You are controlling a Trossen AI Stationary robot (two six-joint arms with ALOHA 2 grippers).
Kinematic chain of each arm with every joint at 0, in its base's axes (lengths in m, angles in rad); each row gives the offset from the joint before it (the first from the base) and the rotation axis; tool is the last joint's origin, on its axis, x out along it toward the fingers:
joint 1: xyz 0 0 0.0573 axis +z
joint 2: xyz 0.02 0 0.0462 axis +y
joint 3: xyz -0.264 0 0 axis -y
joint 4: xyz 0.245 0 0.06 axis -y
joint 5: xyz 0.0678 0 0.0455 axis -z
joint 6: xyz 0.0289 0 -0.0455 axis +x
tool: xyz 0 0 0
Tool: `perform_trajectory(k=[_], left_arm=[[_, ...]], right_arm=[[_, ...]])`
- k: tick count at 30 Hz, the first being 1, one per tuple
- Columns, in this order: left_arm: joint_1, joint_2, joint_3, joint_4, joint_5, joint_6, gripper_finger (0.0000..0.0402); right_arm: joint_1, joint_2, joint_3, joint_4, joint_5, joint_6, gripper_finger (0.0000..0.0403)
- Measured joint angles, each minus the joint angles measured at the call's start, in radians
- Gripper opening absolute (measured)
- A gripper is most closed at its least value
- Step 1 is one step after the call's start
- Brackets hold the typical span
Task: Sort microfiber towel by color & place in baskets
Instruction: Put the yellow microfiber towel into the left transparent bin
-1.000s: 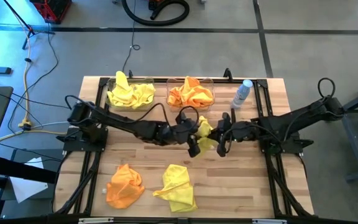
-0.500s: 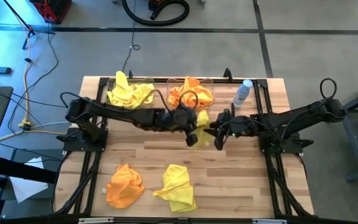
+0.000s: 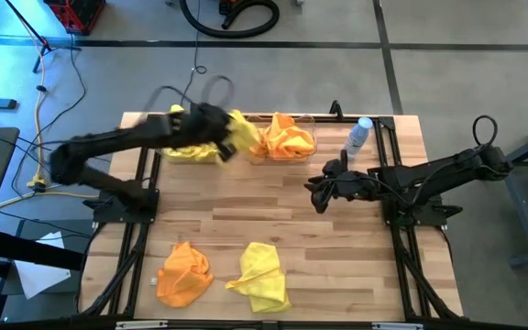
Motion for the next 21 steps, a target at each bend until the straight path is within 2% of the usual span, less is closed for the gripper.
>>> perform_trajectory(k=[4,7,11,16,21], left_arm=[[0.132,-0.196,-0.103,-0.047,0.015,0.000,0.0001],[0.208,-0.320,-0.115,-0.165,0.029,-0.037,0.0001],[0.293,-0.417,-0.115,-0.319,-0.014,-0.078,0.0000],[0.408,-0.406,-0.116,-0.385,-0.045,-0.072,0.0000],[0.495,-0.287,-0.120,-0.382,-0.045,-0.065,0.0000]], right_arm=[[0.000,0.000,0.000,-0.001,0.047,0.038,0.0113],[0.000,0.000,0.000,-0.001,0.087,0.062,0.0113],[0.000,0.000,0.000,-0.001,0.154,0.088,0.0113],[0.000,0.000,0.000,-0.001,0.234,0.104,0.0113],[0.000,0.000,0.000,-0.001,0.274,0.168,0.0114]])
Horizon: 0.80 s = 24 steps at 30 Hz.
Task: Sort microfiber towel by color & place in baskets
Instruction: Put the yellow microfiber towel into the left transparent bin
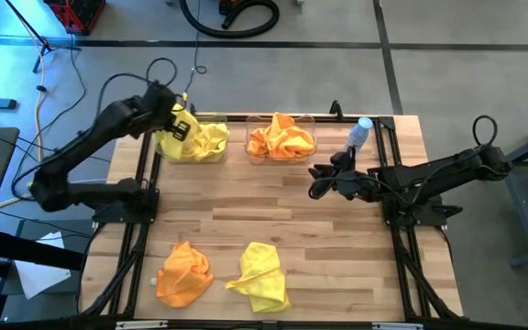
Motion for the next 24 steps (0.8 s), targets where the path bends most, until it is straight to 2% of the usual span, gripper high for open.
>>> perform_trajectory(k=[2,5,9,12,19,24], left_arm=[[0.029,0.052,-0.021,0.003,0.021,-0.014,0.0000],[0.070,0.124,-0.099,0.049,0.117,-0.046,0.0000],[0.099,0.175,-0.216,0.262,0.202,-0.050,0.0003],[0.100,0.216,-0.259,0.347,0.264,-0.050,0.0011],[0.109,0.311,-0.262,0.349,0.252,-0.102,0.0049],[0.112,0.312,-0.257,0.321,0.271,-0.103,0.0093]], right_arm=[[0.000,0.000,0.000,0.000,0.000,0.014,0.0114],[0.000,0.000,0.000,0.000,-0.002,0.052,0.0114],[0.000,0.000,0.000,0.000,-0.021,0.086,0.0114],[0.000,0.000,0.000,0.000,-0.029,0.109,0.0114],[0.000,0.000,0.000,0.000,-0.035,0.112,0.0114],[0.000,0.000,0.000,0.000,-0.040,0.111,0.0114]])
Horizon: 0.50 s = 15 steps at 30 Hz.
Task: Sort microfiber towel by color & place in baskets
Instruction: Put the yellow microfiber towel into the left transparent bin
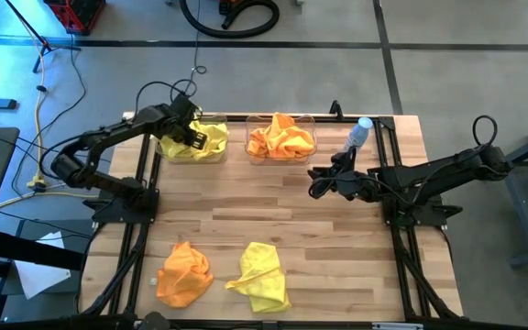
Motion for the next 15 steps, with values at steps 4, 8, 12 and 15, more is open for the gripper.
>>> perform_trajectory(k=[4,8,12,15], left_arm=[[0.000,-0.046,0.044,-0.066,0.001,0.009,0.0121],[0.000,-0.117,0.082,-0.105,-0.006,0.003,0.0134],[0.000,-0.185,0.089,-0.108,-0.018,-0.030,0.0137],[-0.001,-0.224,0.089,-0.108,-0.019,-0.072,0.0137]], right_arm=[[0.000,0.000,0.000,-0.001,0.000,-0.002,0.0114],[0.000,0.000,0.000,-0.013,0.000,-0.002,0.0114],[0.000,0.000,0.000,-0.015,0.000,-0.002,0.0114],[0.000,0.000,0.000,-0.015,0.001,-0.002,0.0114]])
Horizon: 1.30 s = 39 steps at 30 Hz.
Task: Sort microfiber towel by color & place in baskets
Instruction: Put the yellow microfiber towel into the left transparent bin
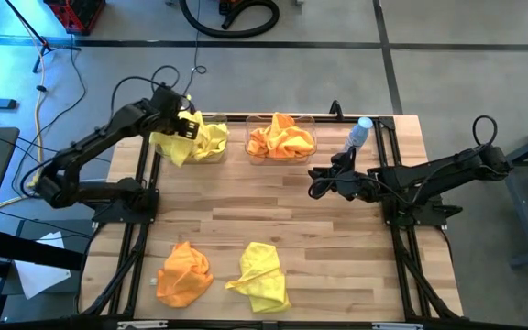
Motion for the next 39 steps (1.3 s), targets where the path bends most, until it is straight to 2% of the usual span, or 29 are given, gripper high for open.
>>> perform_trajectory(k=[6,17,24,31,39], left_arm=[[-0.001,0.004,-0.014,0.083,-0.027,-0.033,0.0133],[-0.001,0.229,-0.112,0.127,-0.024,-0.102,0.0131],[-0.001,0.311,-0.124,0.191,-0.019,-0.102,0.0131],[-0.001,0.279,-0.126,0.193,-0.009,-0.102,0.0131],[-0.001,0.125,-0.094,0.094,0.007,-0.092,0.0130]], right_arm=[[-0.001,0.000,0.000,0.000,0.022,0.002,0.0114],[-0.055,0.000,0.000,0.000,0.010,0.053,0.0114],[-0.074,0.000,0.000,0.000,-0.055,0.053,0.0114],[-0.074,0.000,0.000,-0.012,-0.078,0.052,0.0114],[-0.074,0.000,0.000,-0.100,-0.075,0.134,0.0114]])
